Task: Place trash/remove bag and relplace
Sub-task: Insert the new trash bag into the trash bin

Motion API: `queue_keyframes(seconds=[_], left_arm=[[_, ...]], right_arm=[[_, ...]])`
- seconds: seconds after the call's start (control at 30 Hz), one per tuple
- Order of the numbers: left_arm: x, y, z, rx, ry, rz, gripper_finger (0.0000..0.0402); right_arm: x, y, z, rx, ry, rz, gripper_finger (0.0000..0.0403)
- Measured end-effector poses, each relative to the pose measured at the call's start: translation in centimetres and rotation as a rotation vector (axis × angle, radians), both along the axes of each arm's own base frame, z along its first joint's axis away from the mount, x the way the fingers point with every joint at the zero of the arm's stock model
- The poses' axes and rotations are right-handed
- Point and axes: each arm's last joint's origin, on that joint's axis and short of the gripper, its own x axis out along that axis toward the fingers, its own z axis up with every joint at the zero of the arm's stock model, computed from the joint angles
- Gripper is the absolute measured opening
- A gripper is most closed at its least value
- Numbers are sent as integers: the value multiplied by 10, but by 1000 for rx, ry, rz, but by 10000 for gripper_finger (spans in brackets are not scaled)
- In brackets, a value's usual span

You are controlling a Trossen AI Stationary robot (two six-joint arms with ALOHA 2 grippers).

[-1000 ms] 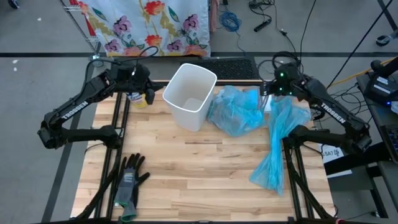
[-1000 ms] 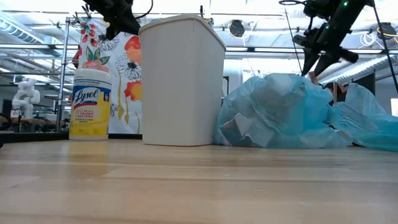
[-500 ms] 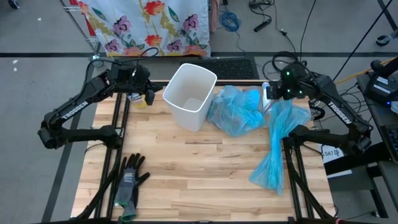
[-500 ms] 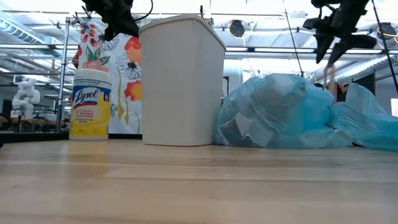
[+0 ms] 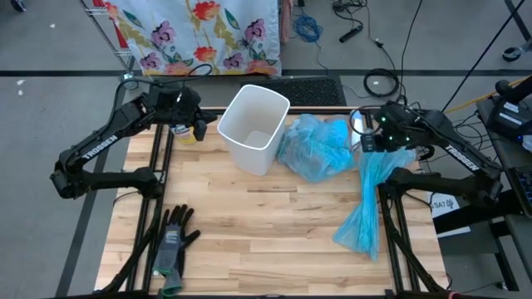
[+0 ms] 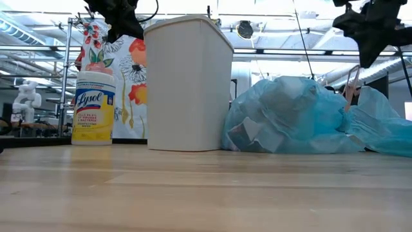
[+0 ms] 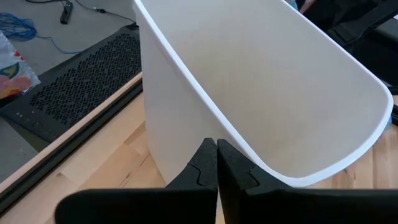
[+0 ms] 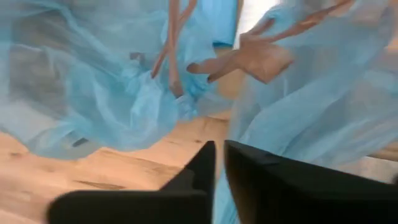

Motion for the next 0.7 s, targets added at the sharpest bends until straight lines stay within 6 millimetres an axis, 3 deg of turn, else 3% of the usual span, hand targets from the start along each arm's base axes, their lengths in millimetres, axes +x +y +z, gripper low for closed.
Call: queue_keyframes(seconds=[0.1,0.47,0.57,0.7], left_arm=[[0,0,0,1,0,0,0],[0,0,0,24,7,-14,0],[0,0,0,24,7,-14,0],[0,0,0,24,6,-14,0]], right_arm=[[-3,3,0,-27,40,-38,8],[-6,4,-4,-7,80,-99,56],[-6,4,-21,40,123,-151,91],[-5,3,-60,118,209,-206,144]])
